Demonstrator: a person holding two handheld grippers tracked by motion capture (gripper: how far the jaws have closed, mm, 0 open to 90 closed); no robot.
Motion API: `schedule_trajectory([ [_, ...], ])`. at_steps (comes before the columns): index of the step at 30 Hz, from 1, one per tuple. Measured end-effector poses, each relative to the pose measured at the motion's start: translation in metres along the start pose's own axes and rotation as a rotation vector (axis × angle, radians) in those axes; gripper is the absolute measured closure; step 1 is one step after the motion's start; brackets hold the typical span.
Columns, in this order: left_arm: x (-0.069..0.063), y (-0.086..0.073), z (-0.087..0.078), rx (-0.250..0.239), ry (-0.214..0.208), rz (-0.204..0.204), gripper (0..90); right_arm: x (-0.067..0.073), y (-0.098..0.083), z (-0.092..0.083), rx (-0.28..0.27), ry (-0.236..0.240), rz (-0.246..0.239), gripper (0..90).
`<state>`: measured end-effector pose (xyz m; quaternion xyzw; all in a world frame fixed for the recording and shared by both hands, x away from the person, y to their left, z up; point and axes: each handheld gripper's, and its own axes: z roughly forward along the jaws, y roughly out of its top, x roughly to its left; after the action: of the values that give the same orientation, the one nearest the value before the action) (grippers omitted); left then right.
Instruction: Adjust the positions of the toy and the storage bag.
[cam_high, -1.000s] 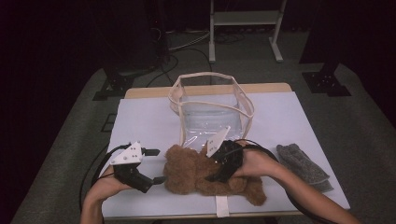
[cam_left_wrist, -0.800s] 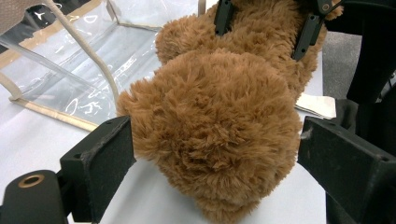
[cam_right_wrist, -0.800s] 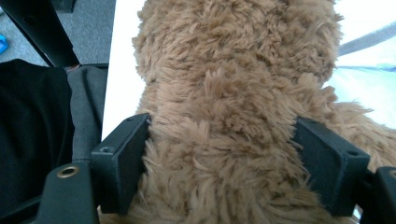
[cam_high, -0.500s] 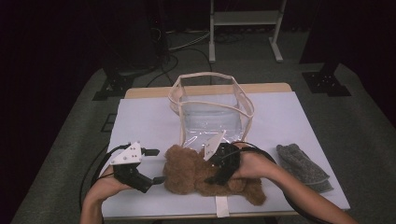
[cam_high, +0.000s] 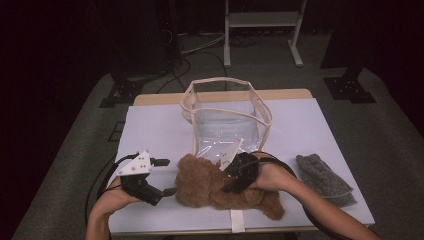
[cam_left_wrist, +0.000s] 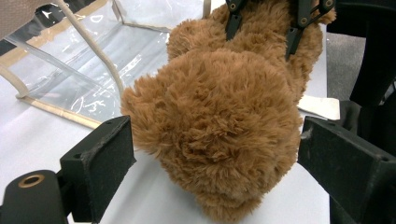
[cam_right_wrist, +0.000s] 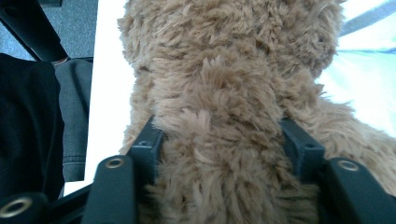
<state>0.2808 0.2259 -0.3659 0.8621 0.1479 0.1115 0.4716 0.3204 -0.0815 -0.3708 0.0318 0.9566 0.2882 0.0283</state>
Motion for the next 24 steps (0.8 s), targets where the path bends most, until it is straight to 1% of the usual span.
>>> schedule_trajectory([
  [2, -0.001, 0.0, 0.001, 0.004, -0.002, 0.001, 9.7, 0.001, 0.0, -0.001, -0.001, 0.0, 0.002, 48.2],
  [3, -0.001, 0.0, 0.001, 0.004, -0.002, 0.001, 9.7, 0.001, 0.0, -0.001, -0.001, 0.0, 0.002, 48.2],
  [4, -0.001, 0.0, 0.002, 0.011, -0.001, 0.003, 9.7, 0.002, 0.0, -0.002, -0.005, -0.003, 0.011, 51.3],
  [5, -0.001, 0.0, 0.002, 0.015, 0.002, 0.006, 9.7, 0.002, 0.0, -0.002, -0.007, -0.003, 0.014, 52.5],
  [9, -0.001, 0.0, 0.0, 0.004, 0.008, 0.004, 9.7, 0.005, 0.001, -0.004, -0.012, -0.012, 0.016, 55.9],
  [10, -0.001, 0.0, -0.001, -0.002, 0.009, -0.002, 9.7, 0.005, 0.002, -0.005, -0.009, -0.014, 0.018, 58.1],
  [11, -0.001, 0.0, -0.001, -0.002, 0.009, -0.002, 9.7, 0.005, 0.002, -0.005, -0.009, -0.014, 0.018, 58.1],
  [13, -0.001, 0.0, -0.001, 0.0, 0.011, 0.0, 9.7, 0.005, 0.003, -0.007, -0.006, -0.009, 0.034, 61.8],
  [16, -0.001, 0.001, -0.003, 0.0, 0.017, 0.007, 9.7, 0.004, 0.003, -0.011, -0.006, -0.006, 0.036, 65.1],
  [21, -0.001, 0.001, -0.006, -0.01, 0.027, 0.001, 9.7, 0.001, 0.002, -0.017, -0.017, -0.005, 0.057, 67.6],
  [24, -0.001, 0.0, -0.007, -0.013, 0.029, 0.005, 9.7, 0.001, 0.002, -0.019, -0.021, -0.007, 0.056, 68.3],
])
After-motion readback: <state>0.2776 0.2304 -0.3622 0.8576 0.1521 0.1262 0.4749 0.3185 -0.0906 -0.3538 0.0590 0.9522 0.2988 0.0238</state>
